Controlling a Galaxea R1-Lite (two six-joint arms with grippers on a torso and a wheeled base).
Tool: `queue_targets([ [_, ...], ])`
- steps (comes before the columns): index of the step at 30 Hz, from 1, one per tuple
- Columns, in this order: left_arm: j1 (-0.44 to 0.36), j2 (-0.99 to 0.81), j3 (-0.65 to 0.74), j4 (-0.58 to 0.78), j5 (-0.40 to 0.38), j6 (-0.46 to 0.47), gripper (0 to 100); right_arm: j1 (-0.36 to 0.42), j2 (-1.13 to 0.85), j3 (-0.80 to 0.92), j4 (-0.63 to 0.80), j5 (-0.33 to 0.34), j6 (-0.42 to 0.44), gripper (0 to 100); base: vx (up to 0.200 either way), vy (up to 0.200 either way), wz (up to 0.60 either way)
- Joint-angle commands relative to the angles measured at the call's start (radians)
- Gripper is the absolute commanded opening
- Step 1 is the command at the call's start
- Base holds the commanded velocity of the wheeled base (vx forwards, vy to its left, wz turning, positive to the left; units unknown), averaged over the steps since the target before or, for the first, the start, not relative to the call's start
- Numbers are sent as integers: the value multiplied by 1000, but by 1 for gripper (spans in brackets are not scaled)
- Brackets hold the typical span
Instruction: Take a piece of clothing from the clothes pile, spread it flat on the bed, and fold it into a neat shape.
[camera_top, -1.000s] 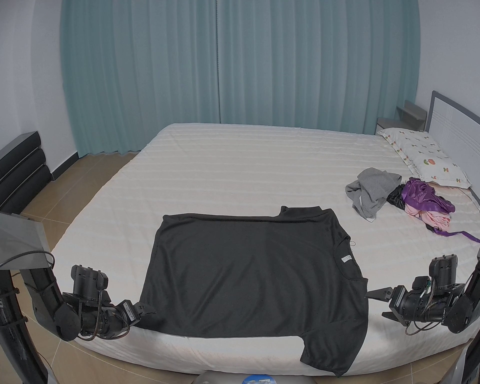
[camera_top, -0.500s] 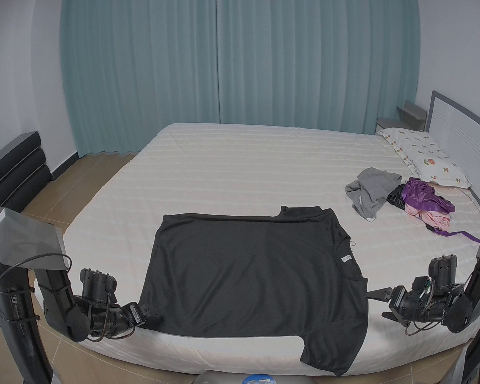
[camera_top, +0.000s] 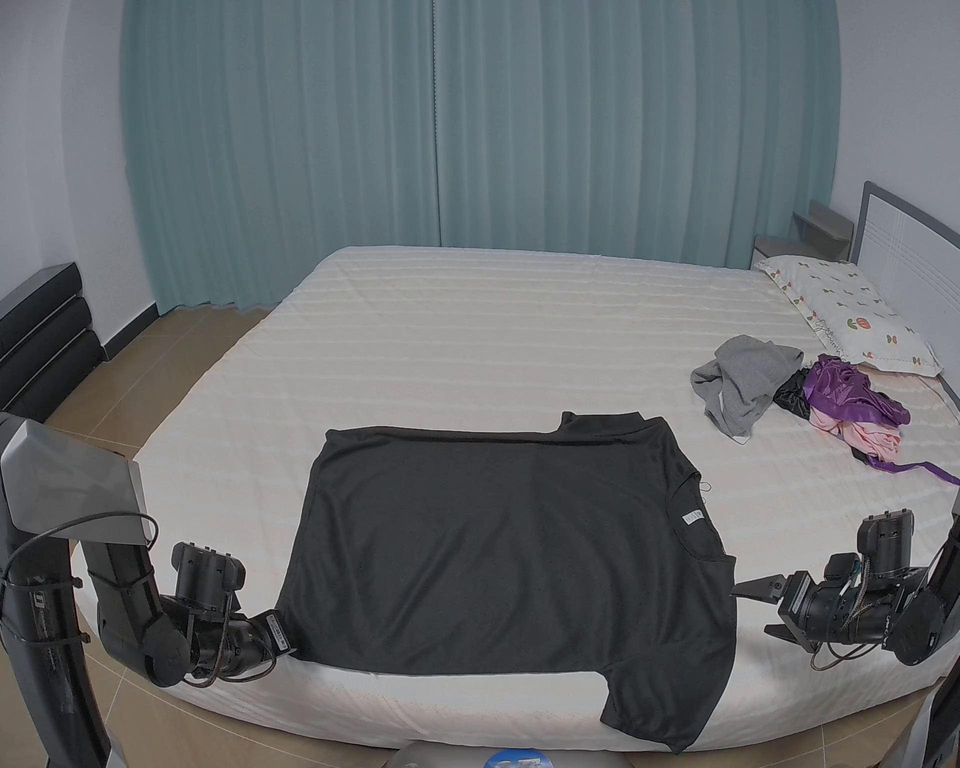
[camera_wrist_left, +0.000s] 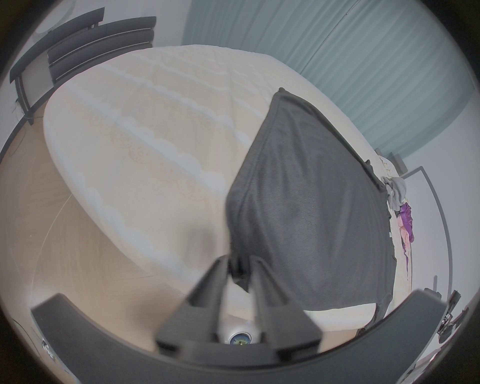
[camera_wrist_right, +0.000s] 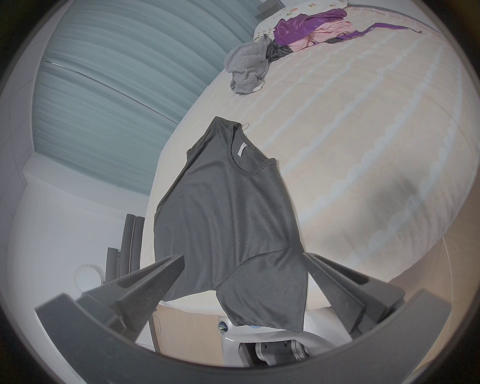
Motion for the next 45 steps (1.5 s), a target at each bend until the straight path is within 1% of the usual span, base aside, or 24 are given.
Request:
queue_targets([
  [1,24,-6,28,0,6,0,0,0,3,-6,0,-1,-3,100,0,0,0],
  [7,45,-34,42,-3,3,-5,0,7,33,-8,0,-15,-17,100,0,0,0],
  [9,45,-37,56,-5,5,-3,0,-2,84,-12,-14,-14,-46,100,0,0,0],
  [11,44,-37,65,-5,3,-5,0,-9,134,-11,-52,-15,-83,100,0,0,0],
  [13,45,-35,68,-5,3,-5,0,-28,202,-5,-125,-12,-124,100,0,0,0],
  [16,50,-38,68,-5,0,-6,0,-22,288,-9,-212,-15,-137,100,0,0,0],
  [19,51,-43,73,-5,-7,-15,0,-16,349,-28,-260,-17,-141,100,0,0,0],
  [25,53,-43,71,-6,-9,-18,0,-25,391,-77,-258,-18,-143,100,0,0,0],
  [27,53,-41,71,-11,-9,-20,0,-23,400,-101,-257,-31,-147,100,0,0,0],
  [31,53,-41,71,-11,-9,-20,0,-14,423,-121,-263,-47,-155,100,0,0,0],
  [32,54,-40,71,-11,-9,-20,0,-9,437,-133,-267,-52,-170,100,0,0,0],
  [38,54,-35,71,-11,-11,-20,0,10,444,-179,-253,-54,-176,100,0,0,0],
  [39,54,-35,71,-11,-11,-20,0,10,444,-179,-253,-54,-176,0,0,0,0],
  [45,54,-35,71,-11,-11,-20,0,12,455,-212,-247,-66,-176,0,0,0,0],
])
